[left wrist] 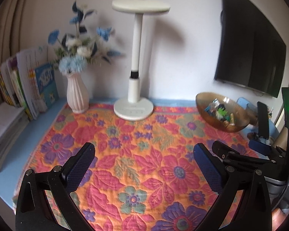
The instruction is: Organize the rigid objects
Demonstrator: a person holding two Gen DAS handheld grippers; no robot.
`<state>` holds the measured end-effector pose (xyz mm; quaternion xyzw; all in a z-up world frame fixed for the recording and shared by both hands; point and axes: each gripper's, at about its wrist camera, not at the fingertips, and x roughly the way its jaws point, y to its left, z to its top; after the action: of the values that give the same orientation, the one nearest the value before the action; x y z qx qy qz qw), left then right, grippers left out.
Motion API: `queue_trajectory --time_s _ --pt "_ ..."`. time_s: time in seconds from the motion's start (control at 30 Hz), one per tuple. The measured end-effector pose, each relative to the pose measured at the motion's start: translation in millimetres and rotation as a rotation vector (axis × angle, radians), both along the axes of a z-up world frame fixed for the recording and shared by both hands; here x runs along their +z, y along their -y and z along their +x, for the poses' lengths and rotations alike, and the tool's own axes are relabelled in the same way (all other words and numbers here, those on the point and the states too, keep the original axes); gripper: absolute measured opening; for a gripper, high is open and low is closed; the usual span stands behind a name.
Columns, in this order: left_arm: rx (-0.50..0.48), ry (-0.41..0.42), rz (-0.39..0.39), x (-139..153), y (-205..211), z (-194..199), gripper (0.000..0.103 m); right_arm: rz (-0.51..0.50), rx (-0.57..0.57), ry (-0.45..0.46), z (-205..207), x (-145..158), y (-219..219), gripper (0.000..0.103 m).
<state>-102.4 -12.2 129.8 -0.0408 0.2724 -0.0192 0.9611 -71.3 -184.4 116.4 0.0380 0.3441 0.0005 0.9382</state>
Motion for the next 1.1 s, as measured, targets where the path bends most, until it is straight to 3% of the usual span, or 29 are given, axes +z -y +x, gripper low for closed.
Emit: queue_trajectory --time_s 0.13,0.27,0.53,0.67,1.1 --pt "0.033 -0.079 -0.012 -28 -11 27 0.102 -0.053 0.015 -0.054 23 -29 -9 0.103" --pt "0.089 -0.172 0.056 -67 -26 61 0.102 -0.111 0.046 -0.130 51 -70 -18 0.103" --pt "0.152 -0.392 0.014 -128 -51 111 0.102 -0.058 0.075 -0.227 88 -110 -14 0.103" --pt "0.157 -0.398 0.040 -131 -47 112 0.103 -0.096 0.089 -0.289 99 -120 -21 0.103" --pt "0.170 -0.397 0.034 -132 -49 121 0.103 -0.084 0.068 -0.254 99 -121 -21 0.103"
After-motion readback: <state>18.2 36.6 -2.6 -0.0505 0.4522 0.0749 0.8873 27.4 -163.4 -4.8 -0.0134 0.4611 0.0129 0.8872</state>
